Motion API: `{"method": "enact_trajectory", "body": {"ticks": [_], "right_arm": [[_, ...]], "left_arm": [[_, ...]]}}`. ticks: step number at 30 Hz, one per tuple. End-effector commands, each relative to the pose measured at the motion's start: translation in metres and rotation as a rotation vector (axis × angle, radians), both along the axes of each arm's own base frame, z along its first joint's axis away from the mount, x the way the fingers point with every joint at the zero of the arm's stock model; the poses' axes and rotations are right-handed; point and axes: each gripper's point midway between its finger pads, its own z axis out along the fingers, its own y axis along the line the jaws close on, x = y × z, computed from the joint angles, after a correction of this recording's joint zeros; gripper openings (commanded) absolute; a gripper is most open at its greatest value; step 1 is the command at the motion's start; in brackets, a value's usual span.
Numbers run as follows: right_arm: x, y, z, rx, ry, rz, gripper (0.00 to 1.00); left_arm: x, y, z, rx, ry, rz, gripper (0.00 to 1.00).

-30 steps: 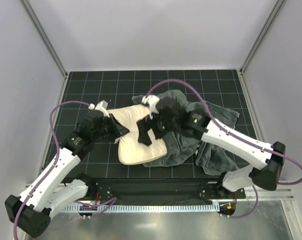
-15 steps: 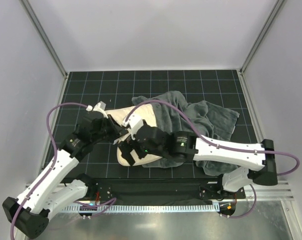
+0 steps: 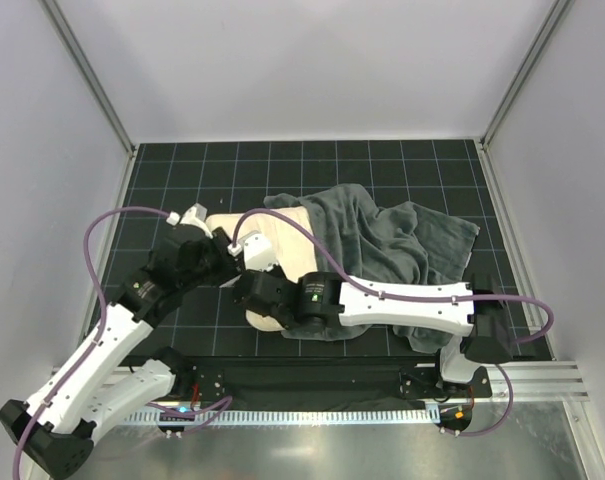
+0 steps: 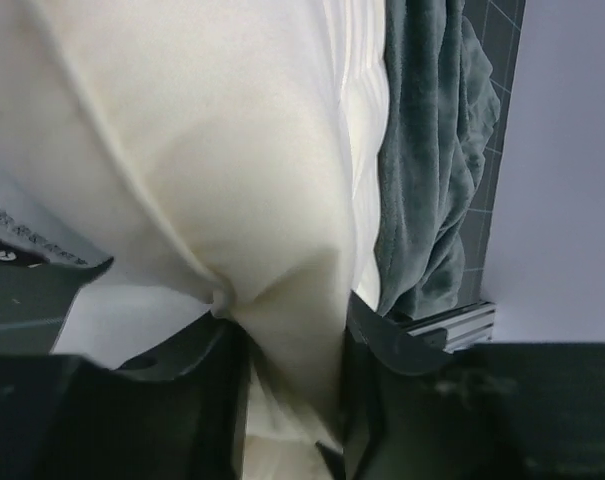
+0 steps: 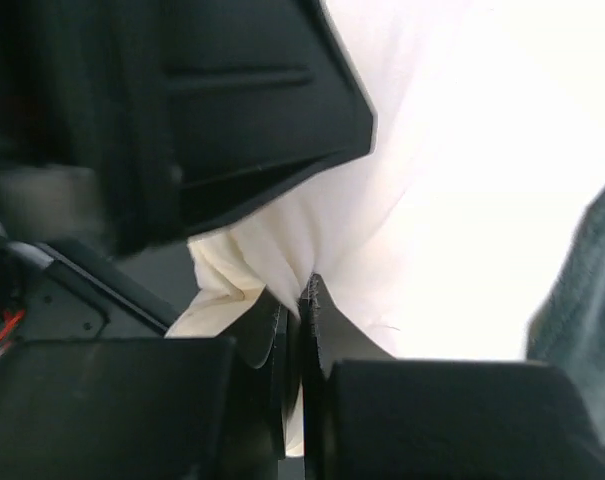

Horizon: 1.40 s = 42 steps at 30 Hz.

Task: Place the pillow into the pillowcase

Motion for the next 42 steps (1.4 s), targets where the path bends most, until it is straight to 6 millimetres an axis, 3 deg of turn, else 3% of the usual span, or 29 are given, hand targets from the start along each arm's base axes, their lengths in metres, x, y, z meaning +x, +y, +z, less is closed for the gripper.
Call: {"method": "enact_trajectory", "body": {"ticks": [1,2,3,5,10,15,17,18,21,23,25,26,28,29,31,32,42], "right_arm": [[0.012,-0.021,0.012,-0.004,-0.025,-0.121,0.04],[0.011,-0.022,0.016,0.007,-0.025,-0.121,0.04],[0.010,-0.025,0.026,0.037,-0.024,-0.119,0.04],[0.009,-0.028,0.037,0.074,-0.023,-0.117,0.04],[0.020,-0.053,0.075,0.212,-0.001,-0.151,0.04],[0.025,-0.074,0.116,0.358,-0.011,-0.165,0.04],[0.026,-0.084,0.138,0.421,-0.023,-0.163,0.04],[0.026,-0.086,0.145,0.435,-0.029,-0.156,0.04],[0.025,-0.094,0.178,0.523,-0.059,-0.133,0.04],[0.025,-0.098,0.197,0.563,-0.076,-0.121,0.04],[0.025,-0.106,0.213,0.595,-0.094,-0.119,0.04],[0.025,-0.108,0.217,0.604,-0.100,-0.120,0.04],[0.026,-0.113,0.224,0.624,-0.110,-0.125,0.04],[0.027,-0.115,0.225,0.630,-0.113,-0.130,0.04],[0.028,-0.119,0.227,0.649,-0.119,-0.135,0.04],[0.029,-0.121,0.228,0.658,-0.120,-0.139,0.04],[0.038,-0.133,0.233,0.711,-0.147,-0.173,0.04]], "left_arm": [[-0.001,-0.015,0.084,-0.167,-0.195,-0.054,0.54],[-0.002,-0.012,0.089,-0.150,-0.211,-0.057,0.65],[0.001,-0.006,0.088,-0.123,-0.217,-0.031,0.84],[-0.004,0.003,0.085,-0.070,-0.199,-0.026,0.99],[-0.012,0.036,0.105,0.056,-0.262,0.035,1.00],[-0.022,0.048,0.104,0.062,-0.278,0.059,1.00],[-0.023,0.048,0.094,0.058,-0.266,0.057,1.00],[-0.021,0.046,0.093,0.047,-0.270,0.058,1.00],[-0.019,0.030,0.065,0.019,-0.213,0.015,1.00],[-0.011,0.014,0.042,-0.028,-0.182,-0.006,1.00],[-0.003,-0.008,0.034,-0.094,-0.172,-0.059,1.00],[-0.002,-0.014,0.012,-0.103,-0.127,-0.066,1.00],[0.007,-0.027,-0.010,-0.116,-0.077,-0.083,1.00],[0.015,-0.033,-0.009,-0.141,-0.101,-0.082,1.00],[0.022,-0.041,-0.034,-0.142,-0.050,-0.081,1.00],[0.028,-0.047,-0.032,-0.166,-0.067,-0.083,1.00],[0.027,-0.061,-0.084,-0.240,0.113,0.053,1.00]]}}
